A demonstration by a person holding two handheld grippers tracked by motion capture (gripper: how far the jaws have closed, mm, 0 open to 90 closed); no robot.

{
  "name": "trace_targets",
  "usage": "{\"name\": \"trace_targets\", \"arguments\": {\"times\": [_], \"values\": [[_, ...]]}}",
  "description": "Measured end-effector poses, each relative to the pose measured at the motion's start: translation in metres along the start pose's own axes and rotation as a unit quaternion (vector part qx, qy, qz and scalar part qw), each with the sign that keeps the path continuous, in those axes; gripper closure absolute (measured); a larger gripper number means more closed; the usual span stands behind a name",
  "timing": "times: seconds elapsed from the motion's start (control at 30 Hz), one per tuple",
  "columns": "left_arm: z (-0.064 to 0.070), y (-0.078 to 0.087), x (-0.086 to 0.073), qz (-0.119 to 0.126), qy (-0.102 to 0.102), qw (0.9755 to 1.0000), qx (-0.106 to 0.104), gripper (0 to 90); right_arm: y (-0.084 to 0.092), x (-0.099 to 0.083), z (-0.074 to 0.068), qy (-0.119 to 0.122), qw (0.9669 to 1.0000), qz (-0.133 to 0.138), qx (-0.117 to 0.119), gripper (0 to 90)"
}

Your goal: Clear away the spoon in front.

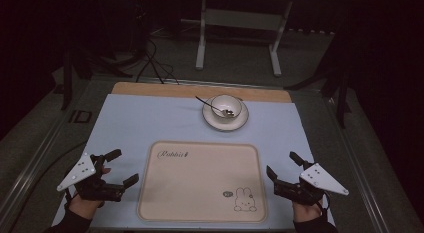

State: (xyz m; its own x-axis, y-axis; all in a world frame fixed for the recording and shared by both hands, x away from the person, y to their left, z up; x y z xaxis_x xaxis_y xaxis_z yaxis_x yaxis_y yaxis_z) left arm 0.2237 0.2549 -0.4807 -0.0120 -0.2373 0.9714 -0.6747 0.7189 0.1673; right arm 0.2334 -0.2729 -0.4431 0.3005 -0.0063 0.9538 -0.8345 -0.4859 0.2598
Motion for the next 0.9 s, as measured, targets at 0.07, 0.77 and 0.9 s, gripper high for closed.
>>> {"name": "trace_targets", "arguments": {"times": [0.07, 0.77, 0.9], "values": [[0.000, 0.000, 0.000, 0.002, 0.000, 1.0000, -0.002, 0.0, 0.000, 0.000, -0.001, 0.003, 1.0000, 0.001, 0.001, 13.1], [0.009, -0.007, 0.020, -0.018, -0.012, 0.9992, -0.034, 0.0, 0.005, 0.001, -0.003, 0.006, 0.9999, 0.009, 0.011, 11.6], [0.010, -0.011, 0.032, -0.018, 0.004, 0.9975, -0.068, 0.0, 0.005, 0.001, -0.004, 0.007, 0.9998, 0.010, 0.015, 11.6]]}}
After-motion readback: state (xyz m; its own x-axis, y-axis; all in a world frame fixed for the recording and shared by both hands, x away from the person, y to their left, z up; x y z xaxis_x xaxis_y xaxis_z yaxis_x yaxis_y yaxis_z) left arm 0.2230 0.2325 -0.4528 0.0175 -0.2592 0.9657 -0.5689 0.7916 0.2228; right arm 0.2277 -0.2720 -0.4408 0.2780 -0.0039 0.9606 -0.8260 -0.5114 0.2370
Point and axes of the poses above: each handheld gripper's, and its own axes: y roughly backward along the jaws, x roughly out of its top, z roughly to its right, the point moved 1 cm from there along -y, roughly forward along the jaws, and after that the axes turned 15 degrees about -y, right-handed, at the moved point
